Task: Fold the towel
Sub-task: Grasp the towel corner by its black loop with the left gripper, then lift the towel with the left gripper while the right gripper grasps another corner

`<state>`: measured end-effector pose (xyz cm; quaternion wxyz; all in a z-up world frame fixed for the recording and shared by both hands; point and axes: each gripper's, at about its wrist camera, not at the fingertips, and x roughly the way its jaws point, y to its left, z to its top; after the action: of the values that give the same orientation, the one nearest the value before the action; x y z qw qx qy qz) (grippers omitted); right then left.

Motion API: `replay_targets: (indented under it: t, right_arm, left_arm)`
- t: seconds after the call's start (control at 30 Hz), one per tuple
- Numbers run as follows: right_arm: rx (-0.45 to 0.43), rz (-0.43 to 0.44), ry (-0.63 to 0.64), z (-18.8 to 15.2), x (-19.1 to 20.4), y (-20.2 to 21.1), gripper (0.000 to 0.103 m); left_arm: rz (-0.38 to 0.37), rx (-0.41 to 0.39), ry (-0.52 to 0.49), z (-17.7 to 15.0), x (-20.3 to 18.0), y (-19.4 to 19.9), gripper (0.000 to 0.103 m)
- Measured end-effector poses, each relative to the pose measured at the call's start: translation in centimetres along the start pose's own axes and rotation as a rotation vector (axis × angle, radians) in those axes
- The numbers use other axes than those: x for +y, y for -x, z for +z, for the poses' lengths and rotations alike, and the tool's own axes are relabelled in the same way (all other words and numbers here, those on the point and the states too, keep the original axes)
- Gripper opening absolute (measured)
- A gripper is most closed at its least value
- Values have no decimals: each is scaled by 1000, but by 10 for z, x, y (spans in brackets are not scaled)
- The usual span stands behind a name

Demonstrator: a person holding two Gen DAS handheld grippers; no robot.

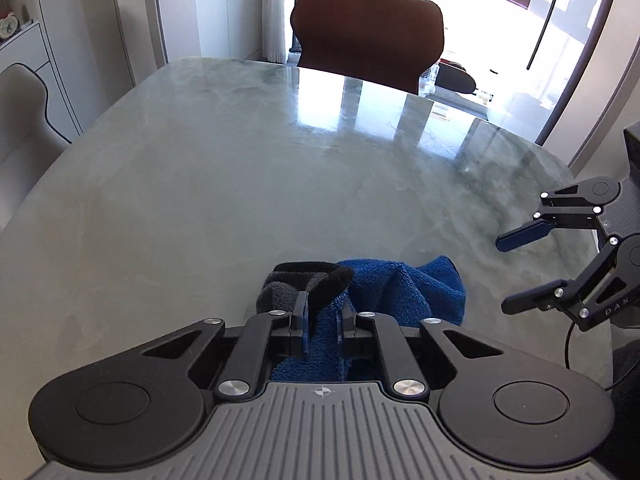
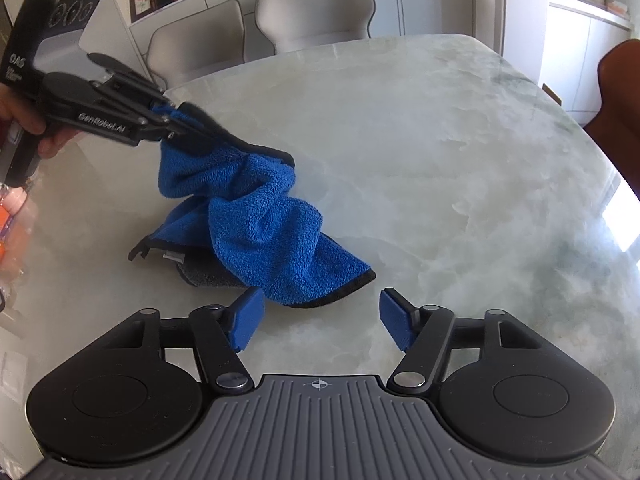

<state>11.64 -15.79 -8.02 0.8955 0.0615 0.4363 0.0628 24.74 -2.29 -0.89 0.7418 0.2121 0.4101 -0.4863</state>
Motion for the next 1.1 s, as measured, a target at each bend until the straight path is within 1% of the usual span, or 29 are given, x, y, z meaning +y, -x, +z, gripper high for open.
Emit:
replay_targets:
  t: [0.1,0.2,0.27,0.33,0.4,0.47,0.5,0.53,0.6,0.67,0.73,0.8,0.9,1.0,1.07,1.1]
  right_arm:
    - [-27,14,46,10,4,0,64]
    - [-61,24,114,23,10,-3,64]
    - [-84,28,164,34,14,-5,64]
    - [-108,33,215,44,18,-7,64]
    - [-120,37,266,53,23,-10,64]
    - [-125,60,298,61,27,-14,64]
    - [-121,87,314,65,30,-17,59]
    - [-116,117,333,67,32,-20,58]
    - [-88,141,376,68,39,-28,52]
    - [-63,152,413,67,44,-34,50]
    - [-32,178,457,60,53,-42,50]
    - [-7,196,505,52,60,-47,50]
    - [14,160,615,40,72,-58,50]
    - [8,160,642,39,76,-66,50]
    - [-14,160,664,42,79,-68,51]
    - [-36,155,702,43,82,-70,51]
  left_arm:
    - [9,-37,25,-10,-9,21,7]
    - [17,-111,63,-26,-21,58,7]
    - [25,-143,80,-32,-26,77,7]
    - [55,-184,87,-43,-37,104,7]
    - [80,-200,86,-49,-44,118,7]
    - [100,-226,90,-57,-53,138,7]
    - [101,-245,100,-62,-58,150,7]
    - [100,-258,106,-66,-62,157,7]
    - [107,-263,108,-71,-67,170,7]
    - [129,-254,116,-79,-76,176,7]
    - [139,-243,129,-85,-81,180,7]
    - [144,-232,162,-92,-84,181,7]
    - [149,-222,213,-103,-83,180,7]
    - [146,-226,244,-109,-82,178,7]
    - [145,-228,258,-112,-81,177,7]
    - [146,-228,263,-115,-82,176,7]
